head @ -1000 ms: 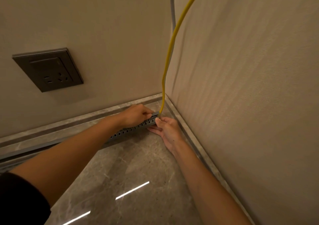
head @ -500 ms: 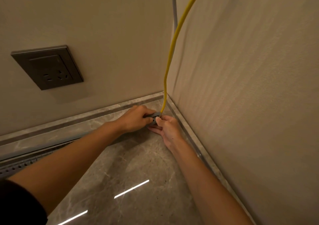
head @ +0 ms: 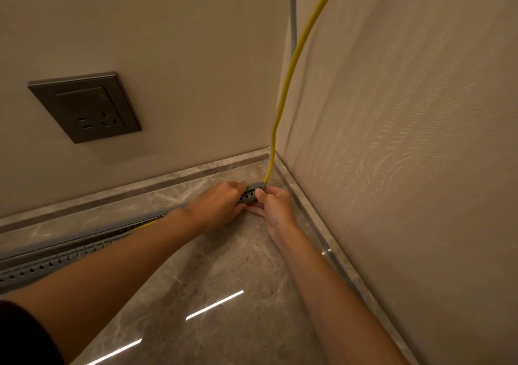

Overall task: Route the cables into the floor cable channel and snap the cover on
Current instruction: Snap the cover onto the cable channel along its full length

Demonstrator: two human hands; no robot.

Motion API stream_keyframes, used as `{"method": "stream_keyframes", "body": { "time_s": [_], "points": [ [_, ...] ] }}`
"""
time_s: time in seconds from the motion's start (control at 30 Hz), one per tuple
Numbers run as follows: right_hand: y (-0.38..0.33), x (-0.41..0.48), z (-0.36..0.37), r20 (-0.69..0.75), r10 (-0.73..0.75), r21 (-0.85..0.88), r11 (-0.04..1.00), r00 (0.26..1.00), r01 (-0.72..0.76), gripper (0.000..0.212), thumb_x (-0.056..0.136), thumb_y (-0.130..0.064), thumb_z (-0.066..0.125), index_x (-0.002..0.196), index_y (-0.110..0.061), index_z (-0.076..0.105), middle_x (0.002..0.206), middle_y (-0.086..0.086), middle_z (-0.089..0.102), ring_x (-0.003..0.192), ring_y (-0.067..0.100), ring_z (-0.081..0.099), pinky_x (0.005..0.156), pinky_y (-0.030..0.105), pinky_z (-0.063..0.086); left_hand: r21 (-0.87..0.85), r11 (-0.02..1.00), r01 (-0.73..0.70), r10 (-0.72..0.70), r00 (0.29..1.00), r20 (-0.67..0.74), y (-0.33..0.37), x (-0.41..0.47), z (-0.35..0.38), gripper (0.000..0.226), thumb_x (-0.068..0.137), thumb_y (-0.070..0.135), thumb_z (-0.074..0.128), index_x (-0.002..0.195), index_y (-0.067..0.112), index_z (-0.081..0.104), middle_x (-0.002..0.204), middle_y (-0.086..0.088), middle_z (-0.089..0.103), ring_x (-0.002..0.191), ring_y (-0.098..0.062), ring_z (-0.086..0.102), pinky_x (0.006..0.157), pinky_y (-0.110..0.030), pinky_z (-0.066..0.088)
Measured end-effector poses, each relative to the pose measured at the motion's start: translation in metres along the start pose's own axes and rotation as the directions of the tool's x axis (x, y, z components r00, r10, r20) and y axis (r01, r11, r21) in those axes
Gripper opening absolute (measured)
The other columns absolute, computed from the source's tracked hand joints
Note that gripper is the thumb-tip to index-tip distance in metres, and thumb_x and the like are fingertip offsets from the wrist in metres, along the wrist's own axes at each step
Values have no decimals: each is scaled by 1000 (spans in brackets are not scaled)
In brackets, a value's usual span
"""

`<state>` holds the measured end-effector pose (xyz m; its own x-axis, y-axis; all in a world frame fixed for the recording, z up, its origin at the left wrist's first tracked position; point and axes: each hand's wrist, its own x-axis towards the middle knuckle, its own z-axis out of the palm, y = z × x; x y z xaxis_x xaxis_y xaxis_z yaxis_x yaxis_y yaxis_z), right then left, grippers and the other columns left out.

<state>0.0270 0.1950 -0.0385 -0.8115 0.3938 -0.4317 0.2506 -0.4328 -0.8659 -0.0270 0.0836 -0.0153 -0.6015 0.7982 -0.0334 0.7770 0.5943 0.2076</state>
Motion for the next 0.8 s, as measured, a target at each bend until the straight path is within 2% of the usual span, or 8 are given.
{"method": "stream_keyframes", "body": {
  "time_s": [0.1, 0.23, 0.3, 0.43, 0.63, 0.8],
  "points": [
    [-1, -2, -1, 22, 1, -2, 1000, 1000, -1, 26, 95, 1, 41, 114, 13, 54, 79, 10, 61, 70, 17, 61, 62, 24, 55, 8, 1000, -14, 14, 1000, -1, 0, 0, -1, 38, 92, 20, 49, 125, 4, 45, 119, -19, 60, 102, -34, 59, 83, -39, 45],
    [-1, -3, -5, 71, 13, 10, 1000, 997, -13, 28, 96, -1, 40, 118, 11, 53, 90, 15, 63, 77, 19, 63, 73, 28, 54, 0, 999, -42, 42, 999, 8, -3, -1, -5, 37, 91, 19, 50, 123, 2, 47, 113, -21, 62, 98, -36, 60, 79, -39, 44],
    [-1, -4, -7, 110, 17, 28, 999, 994, -20, 29, 96, -1, 39, 119, 11, 53, 90, 12, 64, 81, 19, 64, 76, 28, 54, -7, 999, -51, 51, 999, 10, -3, -1, -7, 35, 90, 18, 51, 121, 1, 49, 110, -22, 63, 96, -36, 60, 77, -39, 44],
    [-2, -8, -12, 178, 29, 94, 995, 984, -46, 25, 96, 3, 36, 113, 2, 54, 91, 9, 64, 85, 17, 62, 80, 29, 52, 18, 998, -66, 65, 997, 28, -4, 0, -9, 33, 90, 19, 51, 119, 2, 49, 109, -20, 64, 95, -34, 60, 77, -38, 44],
    [-1, -6, -3, 65, 13, 31, 999, 998, -15, 28, 95, 2, 40, 119, 13, 51, 88, 12, 61, 85, 21, 60, 75, 29, 52, 59, 995, -81, 77, 996, 54, -3, 0, -10, 35, 91, 21, 49, 121, 2, 46, 109, -21, 63, 94, -35, 60, 77, -39, 44],
    [-3, -8, 3, -10, 5, -32, 999, 1000, -5, 26, 95, 3, 40, 115, 13, 53, 101, 20, 57, 74, 17, 59, 65, 25, 53, 151, 983, -99, 93, 994, 50, -2, 0, -6, 41, 93, 23, 46, 126, 0, 41, 114, -23, 60, 96, -37, 60, 77, -39, 45]
  ]
}}
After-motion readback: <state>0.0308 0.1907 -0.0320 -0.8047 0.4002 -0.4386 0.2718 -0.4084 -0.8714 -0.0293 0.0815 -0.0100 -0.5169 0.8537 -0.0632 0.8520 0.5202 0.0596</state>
